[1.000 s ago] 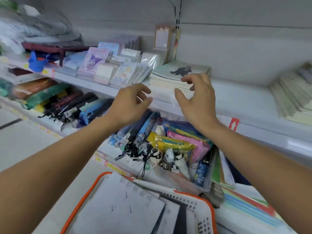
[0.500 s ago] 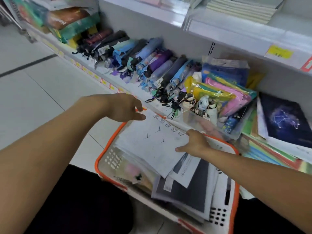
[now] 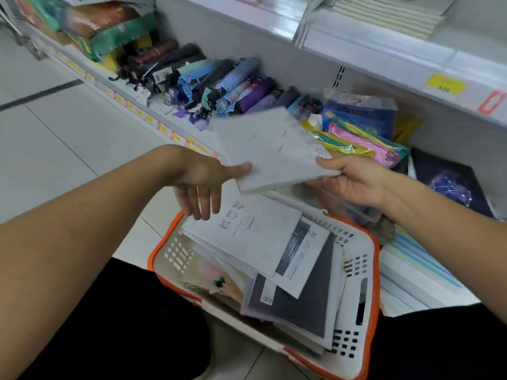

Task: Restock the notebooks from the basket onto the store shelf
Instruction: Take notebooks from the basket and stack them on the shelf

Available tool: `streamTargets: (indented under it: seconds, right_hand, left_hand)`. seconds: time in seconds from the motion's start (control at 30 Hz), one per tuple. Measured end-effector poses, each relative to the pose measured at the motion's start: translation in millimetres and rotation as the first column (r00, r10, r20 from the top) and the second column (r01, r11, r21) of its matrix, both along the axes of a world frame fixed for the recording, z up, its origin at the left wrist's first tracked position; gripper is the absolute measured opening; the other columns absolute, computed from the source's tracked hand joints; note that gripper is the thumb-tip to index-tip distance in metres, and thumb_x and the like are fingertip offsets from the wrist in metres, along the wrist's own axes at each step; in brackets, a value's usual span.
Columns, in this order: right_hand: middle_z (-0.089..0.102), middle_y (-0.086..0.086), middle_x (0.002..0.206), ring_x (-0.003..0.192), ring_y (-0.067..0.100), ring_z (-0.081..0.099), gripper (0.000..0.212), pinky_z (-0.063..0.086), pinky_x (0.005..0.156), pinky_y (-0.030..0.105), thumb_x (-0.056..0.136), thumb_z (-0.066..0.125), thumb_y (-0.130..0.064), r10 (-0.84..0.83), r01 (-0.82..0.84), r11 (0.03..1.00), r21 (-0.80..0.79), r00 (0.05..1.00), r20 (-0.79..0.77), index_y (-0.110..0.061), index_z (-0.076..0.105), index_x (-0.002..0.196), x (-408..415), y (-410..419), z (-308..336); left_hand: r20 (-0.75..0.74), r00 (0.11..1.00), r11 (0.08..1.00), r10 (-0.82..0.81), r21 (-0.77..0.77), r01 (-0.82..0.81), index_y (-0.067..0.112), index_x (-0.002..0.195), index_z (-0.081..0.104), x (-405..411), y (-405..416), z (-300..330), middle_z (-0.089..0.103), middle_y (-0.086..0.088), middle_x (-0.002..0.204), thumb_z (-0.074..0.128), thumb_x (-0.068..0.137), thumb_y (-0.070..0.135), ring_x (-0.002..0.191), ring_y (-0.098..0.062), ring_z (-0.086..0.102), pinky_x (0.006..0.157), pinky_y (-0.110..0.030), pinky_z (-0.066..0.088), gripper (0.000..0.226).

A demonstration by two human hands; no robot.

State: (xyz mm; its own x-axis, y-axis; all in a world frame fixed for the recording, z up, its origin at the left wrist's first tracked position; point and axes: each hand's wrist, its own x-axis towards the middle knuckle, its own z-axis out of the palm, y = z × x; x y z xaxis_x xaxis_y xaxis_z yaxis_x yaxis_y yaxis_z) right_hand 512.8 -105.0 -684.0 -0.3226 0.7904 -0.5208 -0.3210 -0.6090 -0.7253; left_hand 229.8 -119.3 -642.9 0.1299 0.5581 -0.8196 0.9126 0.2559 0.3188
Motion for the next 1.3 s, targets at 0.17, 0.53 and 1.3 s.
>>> streamTargets:
  seconds: [0.17,0.53,1.3]
  right_hand:
    - [0.062,0.017,0.132,0.086,0.031,0.074,0.054,0.062,0.060,0.027,0.084,0.061,-0.013,0.087,-0.084,0.994,0.076,0.995,-0.047,-0.017,0.052,0.137,-21.3,-10.8,-4.3]
    - [0.033,0.010,0.156,0.140,0.029,0.037,0.132,0.041,0.109,0.038,0.054,0.085,-0.068,0.210,-0.510,0.844,-0.165,0.032,0.977,-0.008,0.021,0.154,-29.9,-14.6,-142.2]
    - [0.062,0.016,0.124,0.076,0.022,0.074,0.036,0.058,0.050,0.025,0.096,0.052,0.004,-0.390,0.372,0.919,0.128,0.903,0.179,0.007,0.050,0.131,16.6,-10.5,62.8]
  left_hand:
    - [0.633,0.519,0.780,0.574,-0.231,-0.581,0.004,0.122,0.062,8.6,1.2,-1.4,0.074,-0.017,0.103,0.052,0.095,0.042,0.089,-0.034,0.072,0.074,-0.043,0.060,0.047]
    - [0.486,0.684,0.641,0.544,0.284,-0.713,0.006,0.119,0.052,-4.6,8.5,12.5,0.061,-0.014,0.111,0.058,0.094,0.005,0.089,-0.030,0.061,0.081,-0.041,0.054,0.025]
    - [0.478,0.681,0.580,0.554,0.365,-0.728,0.004,0.130,0.045,-34.6,4.7,30.0,0.057,-0.014,0.107,0.053,0.097,0.007,0.072,-0.024,0.057,0.049,-0.033,0.048,0.034]
